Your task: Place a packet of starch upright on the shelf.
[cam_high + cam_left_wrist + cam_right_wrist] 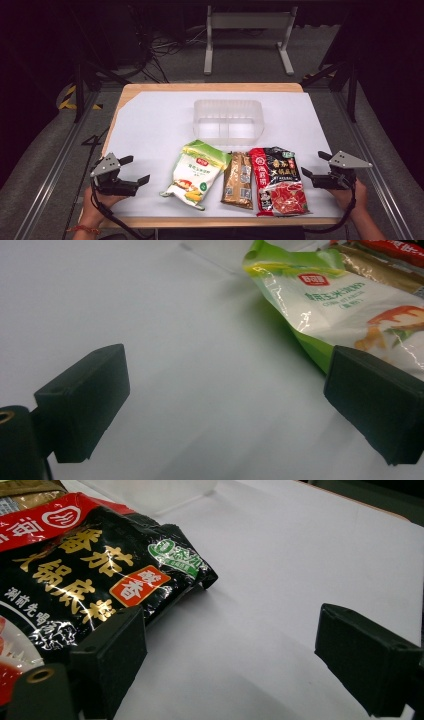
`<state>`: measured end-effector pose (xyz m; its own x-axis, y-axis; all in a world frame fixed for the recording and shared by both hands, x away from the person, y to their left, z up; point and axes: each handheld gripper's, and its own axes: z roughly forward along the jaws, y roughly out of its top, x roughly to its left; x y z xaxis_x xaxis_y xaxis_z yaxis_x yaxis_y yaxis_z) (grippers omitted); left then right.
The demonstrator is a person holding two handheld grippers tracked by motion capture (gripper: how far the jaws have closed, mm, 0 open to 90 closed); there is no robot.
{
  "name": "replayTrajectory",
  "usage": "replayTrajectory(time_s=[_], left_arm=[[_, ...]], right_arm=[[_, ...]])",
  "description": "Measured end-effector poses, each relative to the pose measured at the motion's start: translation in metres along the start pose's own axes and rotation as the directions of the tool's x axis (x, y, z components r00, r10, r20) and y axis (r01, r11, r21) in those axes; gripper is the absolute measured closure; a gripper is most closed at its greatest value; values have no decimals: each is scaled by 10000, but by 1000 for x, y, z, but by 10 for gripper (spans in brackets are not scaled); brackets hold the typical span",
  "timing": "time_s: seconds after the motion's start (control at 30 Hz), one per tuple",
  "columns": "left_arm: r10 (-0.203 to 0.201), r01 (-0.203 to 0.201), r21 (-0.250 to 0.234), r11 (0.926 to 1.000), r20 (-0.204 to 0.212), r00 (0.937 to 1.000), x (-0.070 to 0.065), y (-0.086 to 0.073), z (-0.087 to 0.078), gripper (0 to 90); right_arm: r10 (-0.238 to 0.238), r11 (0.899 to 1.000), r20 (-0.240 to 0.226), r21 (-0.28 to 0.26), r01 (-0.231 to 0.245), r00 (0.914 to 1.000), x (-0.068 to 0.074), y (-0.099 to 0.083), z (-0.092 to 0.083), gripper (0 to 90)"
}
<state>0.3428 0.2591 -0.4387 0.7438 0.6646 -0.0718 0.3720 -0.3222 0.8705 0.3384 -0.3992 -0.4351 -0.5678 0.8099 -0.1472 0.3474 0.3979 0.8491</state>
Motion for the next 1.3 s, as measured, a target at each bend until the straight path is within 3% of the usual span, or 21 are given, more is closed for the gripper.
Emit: replayTrajectory(time_s=[0.7,1.0,1.3], left_arm=[[213,-214,27,9998,173,9996,-1,0,0,198],[492,-493,51,9988,280,9984,-3,10,4,244],[414,-414,-25,9991,599,9973,-1,24,11,245]], right_arm=[[-114,9999,59,66,114,9999,2,0,1,138],[-128,9999,75,96,128,9999,2,0,1,138],[-146,9998,64,137,145,9999,2,0,2,137]])
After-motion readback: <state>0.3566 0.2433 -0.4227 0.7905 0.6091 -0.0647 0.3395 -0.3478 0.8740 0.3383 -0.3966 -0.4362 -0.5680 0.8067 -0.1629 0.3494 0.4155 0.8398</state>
